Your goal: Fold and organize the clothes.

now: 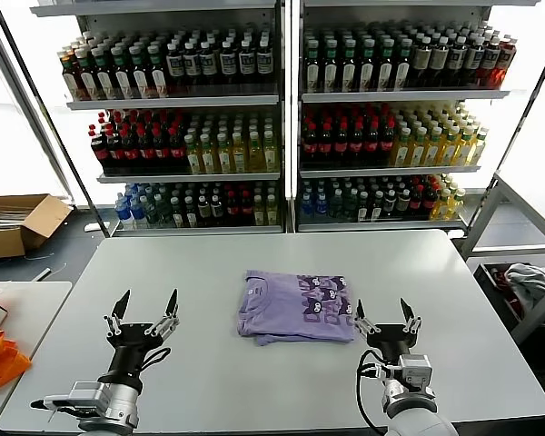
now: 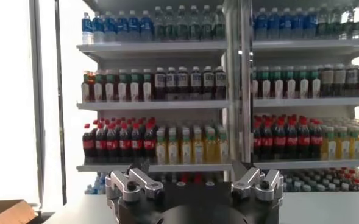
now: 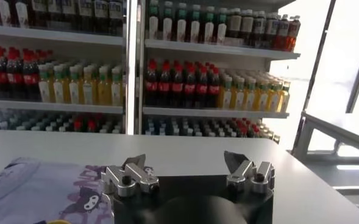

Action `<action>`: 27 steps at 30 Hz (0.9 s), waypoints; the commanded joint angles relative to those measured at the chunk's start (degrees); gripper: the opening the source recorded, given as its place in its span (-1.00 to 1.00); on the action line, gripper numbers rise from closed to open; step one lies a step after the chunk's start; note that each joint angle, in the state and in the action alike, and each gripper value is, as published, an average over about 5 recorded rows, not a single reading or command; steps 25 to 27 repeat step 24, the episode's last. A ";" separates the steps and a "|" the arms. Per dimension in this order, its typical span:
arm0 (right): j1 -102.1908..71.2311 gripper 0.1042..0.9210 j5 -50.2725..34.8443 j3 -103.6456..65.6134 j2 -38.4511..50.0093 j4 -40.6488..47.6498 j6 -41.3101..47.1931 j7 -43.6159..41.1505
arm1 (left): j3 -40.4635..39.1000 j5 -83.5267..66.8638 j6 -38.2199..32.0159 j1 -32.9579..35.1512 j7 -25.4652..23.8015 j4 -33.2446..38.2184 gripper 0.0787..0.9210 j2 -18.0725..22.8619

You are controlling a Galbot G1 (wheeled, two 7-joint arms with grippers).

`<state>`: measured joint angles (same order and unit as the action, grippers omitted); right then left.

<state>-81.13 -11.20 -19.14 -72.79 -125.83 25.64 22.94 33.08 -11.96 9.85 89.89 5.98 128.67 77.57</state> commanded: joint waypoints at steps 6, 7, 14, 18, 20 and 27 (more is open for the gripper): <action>-0.94 0.76 0.95 -0.64 0.39 -0.56 -0.15 -0.37 | 0.21 0.36 2.78 0.77 0.02 2.36 0.77 0.32; -1.15 0.76 1.22 -0.74 0.30 -0.85 -0.21 -0.51 | 0.11 0.38 2.81 0.97 -0.04 2.55 0.77 0.36; -3.10 0.76 3.24 -1.89 -0.11 -3.45 -1.03 -1.56 | -1.25 0.43 2.70 1.35 -0.43 2.37 0.77 0.36; -3.81 0.76 3.36 -3.57 -0.23 -3.98 -1.43 -2.38 | -2.56 0.75 1.90 0.79 -0.67 0.95 0.77 0.30; -3.99 0.76 3.31 -4.27 -0.13 -3.91 -2.16 -2.37 | -3.22 1.32 1.84 0.73 -0.81 0.50 0.77 0.29; -4.24 0.76 3.31 -4.79 -0.11 -3.52 -3.60 -2.08 | -3.87 2.16 2.25 0.79 -1.13 0.33 0.77 0.22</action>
